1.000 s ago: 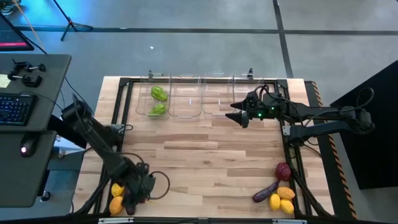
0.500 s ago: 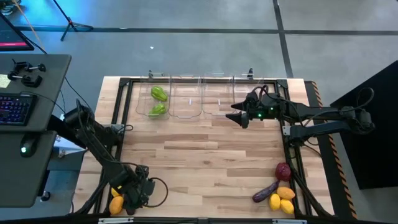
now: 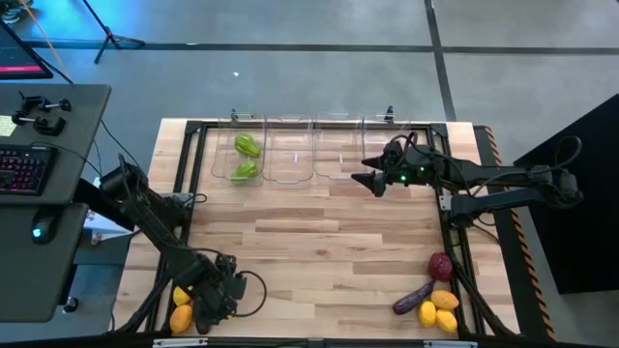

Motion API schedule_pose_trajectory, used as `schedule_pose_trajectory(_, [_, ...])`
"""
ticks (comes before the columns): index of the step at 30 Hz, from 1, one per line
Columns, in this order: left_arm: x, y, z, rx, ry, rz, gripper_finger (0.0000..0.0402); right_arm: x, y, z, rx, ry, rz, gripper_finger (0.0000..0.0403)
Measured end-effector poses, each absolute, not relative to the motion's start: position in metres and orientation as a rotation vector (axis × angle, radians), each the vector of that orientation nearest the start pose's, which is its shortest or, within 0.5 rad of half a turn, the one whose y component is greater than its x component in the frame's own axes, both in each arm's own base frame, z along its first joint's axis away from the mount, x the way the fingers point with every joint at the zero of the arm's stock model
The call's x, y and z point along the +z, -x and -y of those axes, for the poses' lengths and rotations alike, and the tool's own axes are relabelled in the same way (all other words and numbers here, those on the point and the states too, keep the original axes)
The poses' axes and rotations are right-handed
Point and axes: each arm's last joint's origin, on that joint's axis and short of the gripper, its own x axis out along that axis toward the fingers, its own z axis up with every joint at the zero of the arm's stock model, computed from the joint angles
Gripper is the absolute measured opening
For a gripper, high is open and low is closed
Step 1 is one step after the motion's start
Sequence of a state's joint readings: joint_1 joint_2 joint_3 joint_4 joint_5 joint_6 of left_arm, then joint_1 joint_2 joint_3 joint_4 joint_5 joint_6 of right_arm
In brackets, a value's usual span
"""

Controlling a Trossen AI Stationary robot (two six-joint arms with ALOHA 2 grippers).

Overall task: Sort produce into baskets
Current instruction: Put the apple into the middle left transparent bin

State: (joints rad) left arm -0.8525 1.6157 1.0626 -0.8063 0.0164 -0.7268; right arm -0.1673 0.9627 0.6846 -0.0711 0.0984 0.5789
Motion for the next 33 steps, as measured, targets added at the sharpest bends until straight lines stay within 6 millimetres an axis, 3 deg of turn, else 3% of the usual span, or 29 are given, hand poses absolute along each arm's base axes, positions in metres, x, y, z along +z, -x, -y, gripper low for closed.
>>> schedule_pose_trajectory(14, [0.195,-0.191,0.220,-0.279,-0.006,-1.442,0.0399,0.275,-0.208,0.038,-0.366,-0.582,-0.289,0.0392])
schedule_pose_trajectory(19, [0.196,-0.188,0.223,-0.272,0.127,-1.528,0.0399,0.274,-0.207,0.038,-0.370,-0.582,-0.302,0.0392])
schedule_pose_trajectory(25, [0.195,-0.172,0.236,-0.373,-0.008,-1.499,0.0399,0.272,-0.206,0.038,-0.376,-0.581,-0.324,0.0392])
schedule_pose_trajectory(33, [0.195,-0.170,0.237,-0.418,-0.158,-1.418,0.0399,0.272,-0.206,0.038,-0.377,-0.580,-0.325,0.0392])
